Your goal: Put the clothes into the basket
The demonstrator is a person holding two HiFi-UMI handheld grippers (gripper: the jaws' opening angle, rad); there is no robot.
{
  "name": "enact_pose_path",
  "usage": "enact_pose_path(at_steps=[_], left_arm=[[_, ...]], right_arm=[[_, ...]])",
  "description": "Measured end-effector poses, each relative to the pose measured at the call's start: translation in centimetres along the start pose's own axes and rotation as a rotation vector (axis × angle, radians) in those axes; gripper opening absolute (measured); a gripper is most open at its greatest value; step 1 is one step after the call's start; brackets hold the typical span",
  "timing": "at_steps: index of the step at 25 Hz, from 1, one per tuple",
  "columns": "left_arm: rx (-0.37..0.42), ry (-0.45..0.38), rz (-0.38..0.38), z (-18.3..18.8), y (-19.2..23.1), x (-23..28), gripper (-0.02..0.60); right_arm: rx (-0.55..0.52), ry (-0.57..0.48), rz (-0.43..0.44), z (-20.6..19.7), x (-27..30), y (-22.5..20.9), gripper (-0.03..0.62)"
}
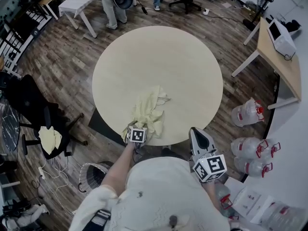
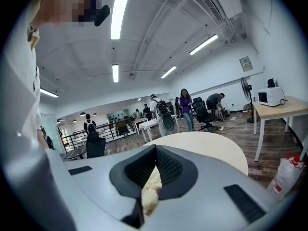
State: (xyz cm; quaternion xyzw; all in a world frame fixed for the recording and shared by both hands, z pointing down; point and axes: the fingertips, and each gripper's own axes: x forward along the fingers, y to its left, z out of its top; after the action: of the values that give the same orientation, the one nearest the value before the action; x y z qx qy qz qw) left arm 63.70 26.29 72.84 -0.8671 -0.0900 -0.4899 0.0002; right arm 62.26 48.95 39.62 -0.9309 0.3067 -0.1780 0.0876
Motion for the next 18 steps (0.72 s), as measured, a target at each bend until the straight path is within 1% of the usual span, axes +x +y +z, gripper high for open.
enact_pose_path(at_steps=[4, 8, 10, 12, 14, 18], left_arm=[[0.023, 0.016, -0.004, -0.1, 0.3, -0.2, 0.199], [0.031, 0.004, -0.012, 0.0, 0.0, -0.4, 0.133], [0.014, -0.013, -0.012, -0.2, -0.1, -0.6, 0.115], [-0.025, -0.032, -0.015, -0.2, -0.5, -1.2, 0.104], [-0.063, -0.049, -0.025, -0.1, -1.2, -2.2, 0.098], [-0.1, -0.096, -0.029, -0.3, -1.7, -4.3, 0.094]], right_arm=[[-0.005, 0.004, 0.013, 0.1, 0.5, 0.1, 0.008], [-0.011, 0.009, 0.03, 0.0, 0.8, 0.2, 0.008], [-0.016, 0.011, 0.041, -0.1, 0.9, 0.1, 0.008], [-0.019, 0.014, 0.048, -0.1, 0.9, -0.1, 0.008], [-0.016, 0.016, 0.048, 0.2, 0.8, -0.4, 0.008], [-0.012, 0.017, 0.054, 0.4, 0.9, 0.0, 0.008]])
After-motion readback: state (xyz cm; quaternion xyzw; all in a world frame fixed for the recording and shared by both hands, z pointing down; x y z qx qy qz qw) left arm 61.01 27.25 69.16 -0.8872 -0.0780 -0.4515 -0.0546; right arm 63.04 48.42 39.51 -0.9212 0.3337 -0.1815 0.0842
